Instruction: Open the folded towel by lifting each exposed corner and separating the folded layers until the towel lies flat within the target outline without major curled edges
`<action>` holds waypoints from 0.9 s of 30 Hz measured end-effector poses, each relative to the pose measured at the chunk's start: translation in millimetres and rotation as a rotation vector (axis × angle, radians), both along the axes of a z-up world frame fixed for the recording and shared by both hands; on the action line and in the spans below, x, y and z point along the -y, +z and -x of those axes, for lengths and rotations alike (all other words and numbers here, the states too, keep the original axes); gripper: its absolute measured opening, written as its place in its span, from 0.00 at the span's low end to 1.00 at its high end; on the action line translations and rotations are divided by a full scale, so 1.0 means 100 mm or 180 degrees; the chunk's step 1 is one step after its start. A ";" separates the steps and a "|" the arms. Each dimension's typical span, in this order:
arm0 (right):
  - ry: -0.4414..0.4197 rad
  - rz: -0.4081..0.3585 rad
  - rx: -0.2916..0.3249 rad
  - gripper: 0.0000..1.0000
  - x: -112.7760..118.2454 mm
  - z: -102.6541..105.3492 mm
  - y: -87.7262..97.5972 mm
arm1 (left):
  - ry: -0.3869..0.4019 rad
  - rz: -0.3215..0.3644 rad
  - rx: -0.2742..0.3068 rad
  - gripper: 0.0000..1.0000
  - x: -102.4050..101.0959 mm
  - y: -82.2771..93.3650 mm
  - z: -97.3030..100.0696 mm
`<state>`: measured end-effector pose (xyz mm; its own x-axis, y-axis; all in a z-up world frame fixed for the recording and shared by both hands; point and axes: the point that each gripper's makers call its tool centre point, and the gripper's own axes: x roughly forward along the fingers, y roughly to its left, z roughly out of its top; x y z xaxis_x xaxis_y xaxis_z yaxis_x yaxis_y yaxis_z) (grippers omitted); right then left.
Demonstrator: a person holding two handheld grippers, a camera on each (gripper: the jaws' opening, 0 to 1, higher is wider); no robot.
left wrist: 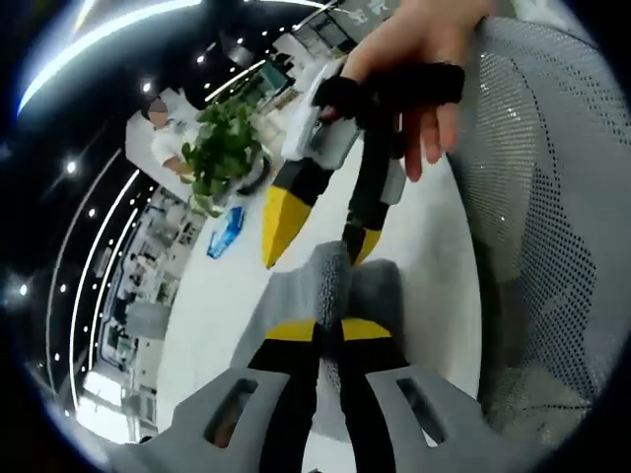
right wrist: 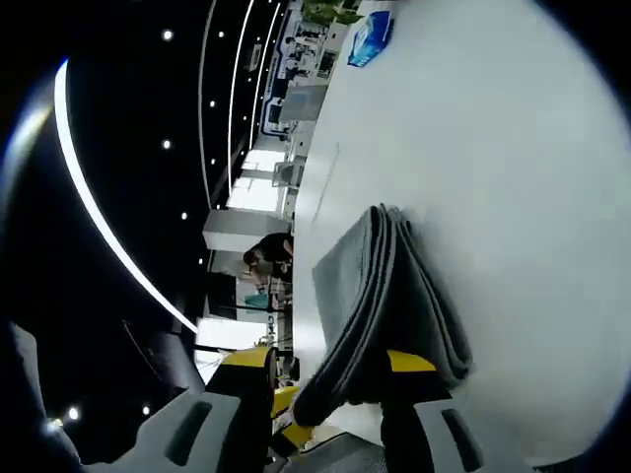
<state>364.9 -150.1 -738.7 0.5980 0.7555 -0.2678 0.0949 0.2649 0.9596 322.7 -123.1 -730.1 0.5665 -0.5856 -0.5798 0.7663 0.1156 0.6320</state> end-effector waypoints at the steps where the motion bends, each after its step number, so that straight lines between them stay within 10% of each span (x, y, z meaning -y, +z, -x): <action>1: -0.0011 0.0042 -0.0022 0.33 0.00 -0.03 -0.04 | 0.0000 -0.0032 0.0011 0.05 0.00 0.00 0.02; 13: 0.0178 0.0722 0.0163 0.04 0.04 -0.07 -0.26 | -0.0127 -0.0063 -0.0192 0.06 -0.02 -0.04 0.24; 16: 0.0291 0.0998 0.0424 0.03 0.04 -0.09 -0.23 | 0.0048 0.0123 -0.0562 0.09 -0.03 -0.08 0.28; 21: 0.0554 0.1857 0.1180 0.02 0.05 -0.14 -0.08 | 0.0720 0.1170 -0.1378 0.13 -0.07 0.23 0.21; 27: 0.1080 0.3125 0.2394 0.02 -0.05 -0.15 0.14 | 0.1515 0.2002 -0.1828 0.10 -0.23 0.49 -0.23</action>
